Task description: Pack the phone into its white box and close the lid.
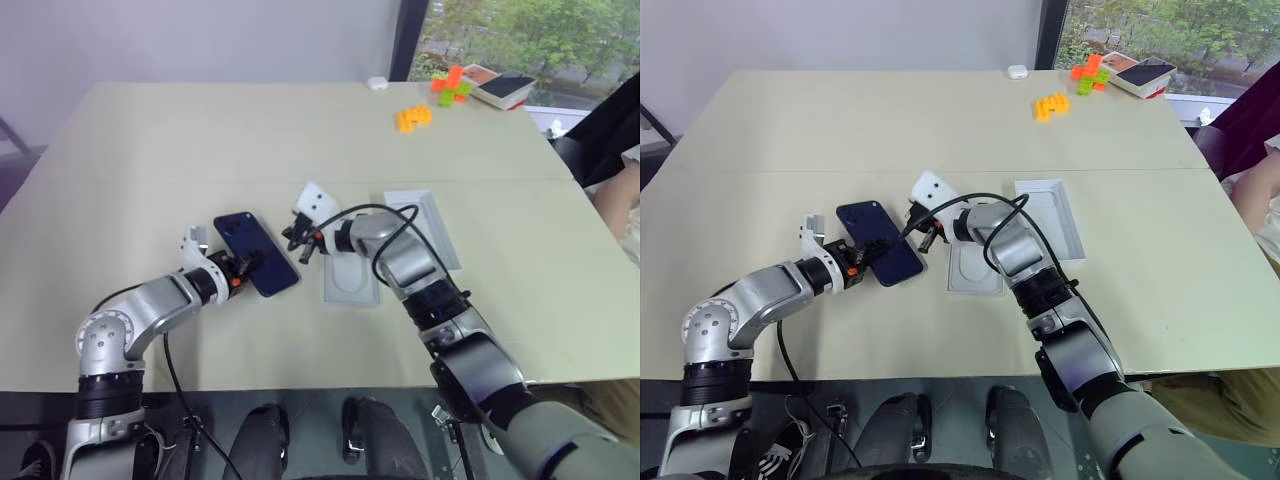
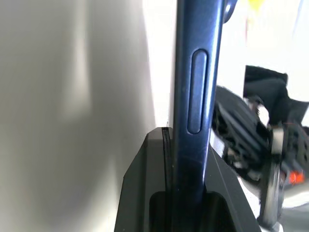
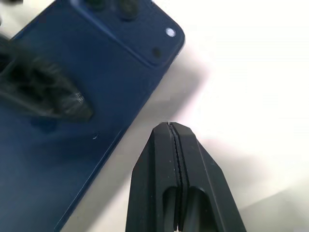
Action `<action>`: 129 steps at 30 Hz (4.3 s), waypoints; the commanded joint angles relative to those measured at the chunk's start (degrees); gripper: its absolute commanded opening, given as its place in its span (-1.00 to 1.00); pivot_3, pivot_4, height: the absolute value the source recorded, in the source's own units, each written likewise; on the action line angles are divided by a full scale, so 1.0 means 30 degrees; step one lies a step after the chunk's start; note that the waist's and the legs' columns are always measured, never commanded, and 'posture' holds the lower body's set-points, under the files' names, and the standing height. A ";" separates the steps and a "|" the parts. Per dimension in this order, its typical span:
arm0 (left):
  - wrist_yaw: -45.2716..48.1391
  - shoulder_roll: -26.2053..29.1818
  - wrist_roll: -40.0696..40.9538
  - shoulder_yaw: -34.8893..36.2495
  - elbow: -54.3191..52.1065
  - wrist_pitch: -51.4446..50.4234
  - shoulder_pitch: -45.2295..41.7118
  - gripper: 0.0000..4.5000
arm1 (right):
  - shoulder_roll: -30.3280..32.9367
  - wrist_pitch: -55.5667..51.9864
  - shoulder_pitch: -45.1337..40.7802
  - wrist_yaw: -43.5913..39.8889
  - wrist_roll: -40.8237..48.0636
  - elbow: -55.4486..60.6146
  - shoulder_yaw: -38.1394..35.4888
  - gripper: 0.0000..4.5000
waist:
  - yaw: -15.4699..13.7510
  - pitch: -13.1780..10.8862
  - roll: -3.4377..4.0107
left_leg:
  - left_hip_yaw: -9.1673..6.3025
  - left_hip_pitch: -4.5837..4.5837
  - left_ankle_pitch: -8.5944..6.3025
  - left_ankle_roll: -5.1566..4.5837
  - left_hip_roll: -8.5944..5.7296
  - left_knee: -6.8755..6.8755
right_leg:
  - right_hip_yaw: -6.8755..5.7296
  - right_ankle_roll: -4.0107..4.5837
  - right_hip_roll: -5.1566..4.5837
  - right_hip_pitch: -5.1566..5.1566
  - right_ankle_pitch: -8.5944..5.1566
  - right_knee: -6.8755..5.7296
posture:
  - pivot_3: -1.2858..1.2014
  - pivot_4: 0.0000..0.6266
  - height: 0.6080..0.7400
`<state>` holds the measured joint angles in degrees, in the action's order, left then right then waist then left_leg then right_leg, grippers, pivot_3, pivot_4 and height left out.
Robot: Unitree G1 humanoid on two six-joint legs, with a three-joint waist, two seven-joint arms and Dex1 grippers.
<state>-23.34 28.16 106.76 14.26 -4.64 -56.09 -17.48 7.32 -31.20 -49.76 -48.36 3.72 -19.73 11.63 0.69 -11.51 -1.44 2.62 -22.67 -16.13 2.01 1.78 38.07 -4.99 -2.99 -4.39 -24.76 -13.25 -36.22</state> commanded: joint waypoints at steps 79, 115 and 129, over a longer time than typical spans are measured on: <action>2.0119 -0.4117 -2.0010 -0.1895 1.1730 -0.9686 -1.3180 0.61 | 0.9292 0.7906 0.3562 -0.6492 0.2721 0.2314 -0.2105 1.00 | -0.0052 -0.0021 0.0006 | 0.0073 0.0060 0.0002 -0.0010 -0.0049 0.0059 | 0.0004 -0.0052 -0.0031 0.0061 -0.0024 -0.0056 | 0.03 -0.52 1.00; 2.1615 -0.2613 -2.2388 -0.3208 1.1529 -0.9278 -1.3283 0.61 | 0.8374 0.8066 0.3095 -0.6108 0.2510 0.1888 -0.1885 1.00 | -0.0002 -0.0021 0.0006 | 0.0073 0.0074 -0.0004 -0.0020 -0.0053 0.0248 | 0.0027 -0.0051 -0.0038 0.0059 -0.0025 -0.0266 | 0.03 -0.52 1.00; 2.3103 -0.0902 -2.2551 -0.3268 0.6236 -0.5231 -1.1107 0.61 | 0.8170 0.6706 0.2745 -0.5574 0.2555 0.1953 -0.1948 1.00 | 0.0020 -0.0020 0.0010 | 0.0032 0.0082 -0.0016 -0.0040 0.0011 0.0345 | 0.0068 -0.0039 -0.0022 0.0055 -0.0019 -0.0341 | 0.03 -0.52 1.00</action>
<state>44.95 24.91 39.06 2.93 17.24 -75.65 -51.01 32.20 -10.23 -39.76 -65.53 10.33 -15.03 6.41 0.75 -11.57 -1.42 2.72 -22.43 -16.18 1.89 1.81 39.11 -4.78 -3.11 -4.47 -24.60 -13.30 -37.23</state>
